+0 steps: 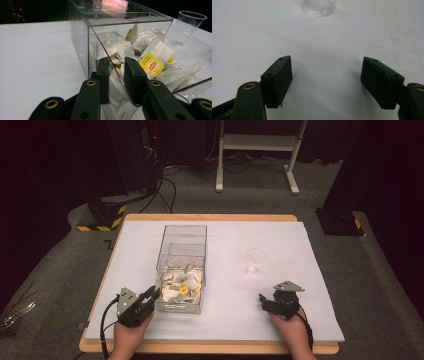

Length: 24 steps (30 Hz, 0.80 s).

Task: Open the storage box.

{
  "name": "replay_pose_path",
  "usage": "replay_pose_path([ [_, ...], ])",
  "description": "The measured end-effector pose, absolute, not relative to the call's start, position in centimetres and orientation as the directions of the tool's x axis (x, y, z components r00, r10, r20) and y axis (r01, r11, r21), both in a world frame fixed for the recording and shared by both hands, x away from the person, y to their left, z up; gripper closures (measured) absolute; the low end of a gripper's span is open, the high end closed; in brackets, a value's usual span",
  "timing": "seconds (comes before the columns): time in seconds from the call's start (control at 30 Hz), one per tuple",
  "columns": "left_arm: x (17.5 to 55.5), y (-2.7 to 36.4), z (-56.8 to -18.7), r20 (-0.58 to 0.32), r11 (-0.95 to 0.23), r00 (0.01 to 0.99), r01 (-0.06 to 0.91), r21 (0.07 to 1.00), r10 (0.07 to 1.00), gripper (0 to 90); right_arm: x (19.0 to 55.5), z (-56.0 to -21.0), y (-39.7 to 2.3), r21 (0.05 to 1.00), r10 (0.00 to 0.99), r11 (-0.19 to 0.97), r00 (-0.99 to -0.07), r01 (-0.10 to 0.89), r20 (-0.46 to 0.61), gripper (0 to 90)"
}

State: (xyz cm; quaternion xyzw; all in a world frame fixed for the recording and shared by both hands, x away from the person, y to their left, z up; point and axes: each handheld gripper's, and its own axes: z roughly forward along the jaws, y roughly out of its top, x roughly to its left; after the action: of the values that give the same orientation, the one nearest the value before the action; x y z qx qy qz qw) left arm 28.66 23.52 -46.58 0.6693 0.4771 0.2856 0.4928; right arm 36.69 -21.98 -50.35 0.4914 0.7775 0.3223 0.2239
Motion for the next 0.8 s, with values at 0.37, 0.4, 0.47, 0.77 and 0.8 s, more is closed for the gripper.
replay_pose_path([
  [0.37, 27.6, 23.5, -46.7, -0.09, -0.054, 0.381, 0.353, 0.934, 0.92, 74.3, 36.7, -50.4, -22.0, 0.721, 0.908, 0.309, -0.417, 0.62, -0.031, 25.3],
  [0.4, 27.6, 23.5, -46.6, -0.09, -0.055, 0.381, 0.354, 0.934, 0.92, 74.3, 36.7, -50.4, -22.0, 0.722, 0.908, 0.309, -0.417, 0.619, -0.031, 25.2],
  [0.47, 27.5, 23.5, -46.6, -0.088, -0.058, 0.382, 0.355, 0.933, 0.92, 74.3, 36.7, -50.4, -22.0, 0.721, 0.908, 0.31, -0.417, 0.619, -0.032, 25.2],
  [0.77, 27.0, 23.5, -46.6, -0.094, -0.053, 0.381, 0.357, 0.933, 0.92, 74.3, 36.7, -50.4, -22.0, 0.721, 0.908, 0.309, -0.417, 0.62, -0.031, 25.3],
  [0.8, 27.0, 23.5, -46.6, -0.095, -0.051, 0.38, 0.357, 0.933, 0.92, 74.3, 36.7, -50.4, -22.0, 0.722, 0.908, 0.309, -0.417, 0.62, -0.031, 25.3],
])
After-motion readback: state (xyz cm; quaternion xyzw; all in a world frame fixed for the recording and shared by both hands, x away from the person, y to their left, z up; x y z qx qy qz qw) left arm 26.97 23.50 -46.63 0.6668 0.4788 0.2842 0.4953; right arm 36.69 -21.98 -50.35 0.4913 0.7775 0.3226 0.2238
